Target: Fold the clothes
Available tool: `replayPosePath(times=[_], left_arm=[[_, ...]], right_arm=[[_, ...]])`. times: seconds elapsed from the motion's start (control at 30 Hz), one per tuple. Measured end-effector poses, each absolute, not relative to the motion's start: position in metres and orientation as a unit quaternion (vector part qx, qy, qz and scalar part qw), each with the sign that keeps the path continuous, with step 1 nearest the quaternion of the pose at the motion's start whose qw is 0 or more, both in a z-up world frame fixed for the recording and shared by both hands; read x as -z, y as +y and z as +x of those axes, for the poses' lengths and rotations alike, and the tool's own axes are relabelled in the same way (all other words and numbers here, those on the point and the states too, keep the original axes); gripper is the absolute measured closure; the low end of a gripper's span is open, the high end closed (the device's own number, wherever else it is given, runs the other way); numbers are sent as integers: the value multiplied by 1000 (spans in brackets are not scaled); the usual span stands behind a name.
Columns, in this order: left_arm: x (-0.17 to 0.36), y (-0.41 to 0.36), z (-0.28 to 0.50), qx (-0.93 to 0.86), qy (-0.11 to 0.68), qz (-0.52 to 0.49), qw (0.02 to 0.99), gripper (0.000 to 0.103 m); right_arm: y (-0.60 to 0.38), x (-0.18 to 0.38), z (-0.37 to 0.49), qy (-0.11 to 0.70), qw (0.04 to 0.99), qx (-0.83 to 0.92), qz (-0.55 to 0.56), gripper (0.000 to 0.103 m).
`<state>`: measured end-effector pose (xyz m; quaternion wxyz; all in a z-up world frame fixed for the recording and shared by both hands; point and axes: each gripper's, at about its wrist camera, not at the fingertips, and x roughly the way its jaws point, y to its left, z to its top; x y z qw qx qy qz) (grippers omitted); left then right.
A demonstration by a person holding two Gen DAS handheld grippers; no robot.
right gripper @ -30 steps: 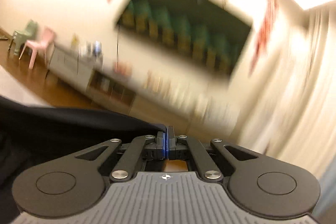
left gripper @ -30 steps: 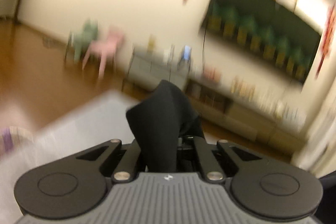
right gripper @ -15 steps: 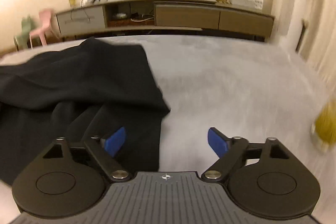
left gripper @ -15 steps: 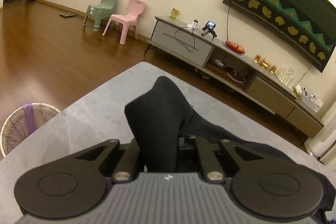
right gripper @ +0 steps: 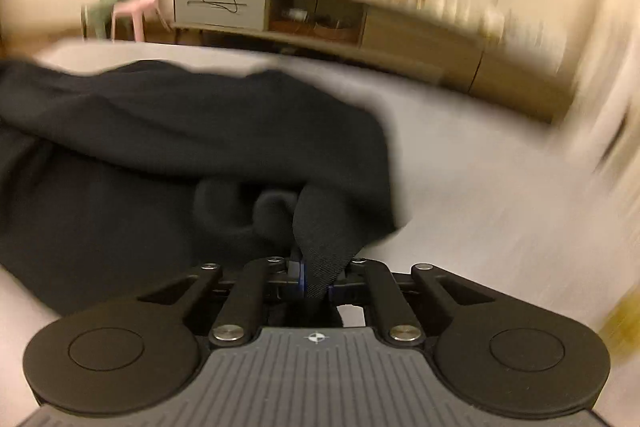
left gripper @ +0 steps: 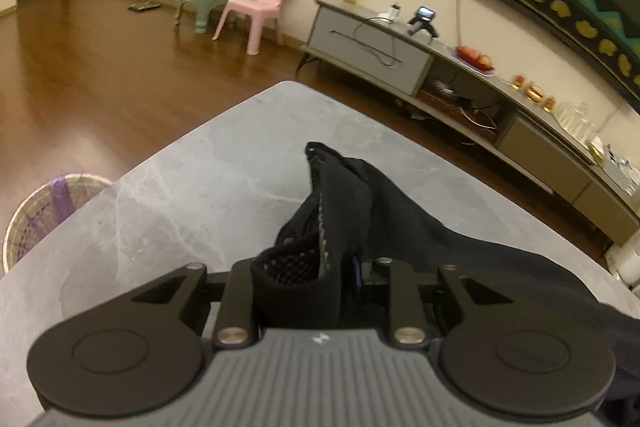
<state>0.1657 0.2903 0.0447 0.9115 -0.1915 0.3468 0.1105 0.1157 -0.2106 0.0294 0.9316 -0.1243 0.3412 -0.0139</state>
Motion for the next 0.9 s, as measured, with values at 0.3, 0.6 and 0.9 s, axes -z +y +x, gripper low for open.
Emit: replayPosePath(times=[0.3,0.6,0.9], left_arm=[[-50,291,164,-83,351,-203,911,77],[-40,275,169,-52,377,-167,909,34],[-55,268,164,5,335,-169,927,97]], right_arm=[[-269,-81,150,285,903,183,-265,94],[-261,-5,74,341,939,53,-13,18],[-211,27,83,393,915,-67,-68,10]])
